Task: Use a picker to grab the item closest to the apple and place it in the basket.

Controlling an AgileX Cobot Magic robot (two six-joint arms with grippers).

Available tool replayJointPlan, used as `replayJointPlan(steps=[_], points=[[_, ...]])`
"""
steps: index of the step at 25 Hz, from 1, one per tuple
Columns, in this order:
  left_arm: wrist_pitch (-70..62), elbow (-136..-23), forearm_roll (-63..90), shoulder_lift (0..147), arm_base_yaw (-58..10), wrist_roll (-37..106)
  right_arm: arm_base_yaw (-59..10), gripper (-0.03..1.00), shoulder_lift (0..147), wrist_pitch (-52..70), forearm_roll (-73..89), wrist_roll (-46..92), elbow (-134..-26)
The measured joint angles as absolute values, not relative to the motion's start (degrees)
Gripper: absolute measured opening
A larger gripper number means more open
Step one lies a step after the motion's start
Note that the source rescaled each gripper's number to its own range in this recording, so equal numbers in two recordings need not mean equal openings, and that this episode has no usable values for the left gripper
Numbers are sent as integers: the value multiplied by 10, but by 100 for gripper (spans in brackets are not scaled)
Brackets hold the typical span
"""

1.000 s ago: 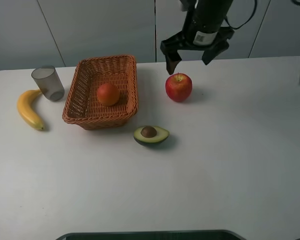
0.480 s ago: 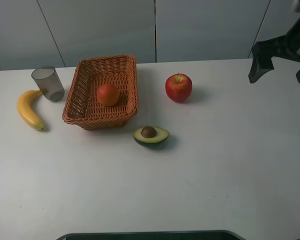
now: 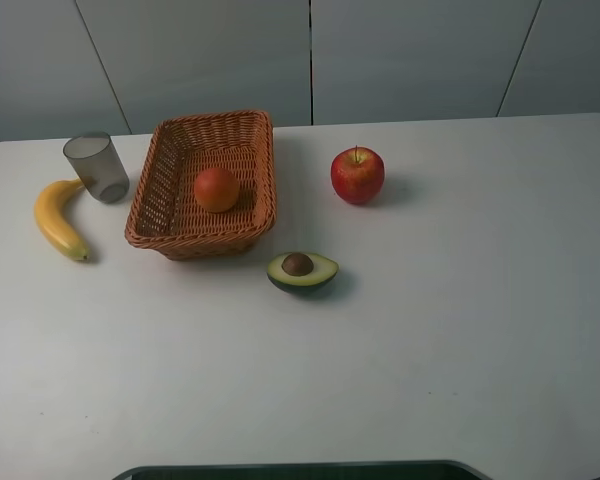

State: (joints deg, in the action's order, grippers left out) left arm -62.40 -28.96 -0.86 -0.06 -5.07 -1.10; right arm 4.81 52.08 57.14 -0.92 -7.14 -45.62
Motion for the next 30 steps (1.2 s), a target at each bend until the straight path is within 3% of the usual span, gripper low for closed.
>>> replayJointPlan(steps=[14, 30], points=[[-624, -290, -9, -1, -51, -11, 48, 100, 207, 651, -7, -25, -432], [-624, -290, -9, -1, -51, -11, 48, 100, 2, 637, 86, 91, -309]])
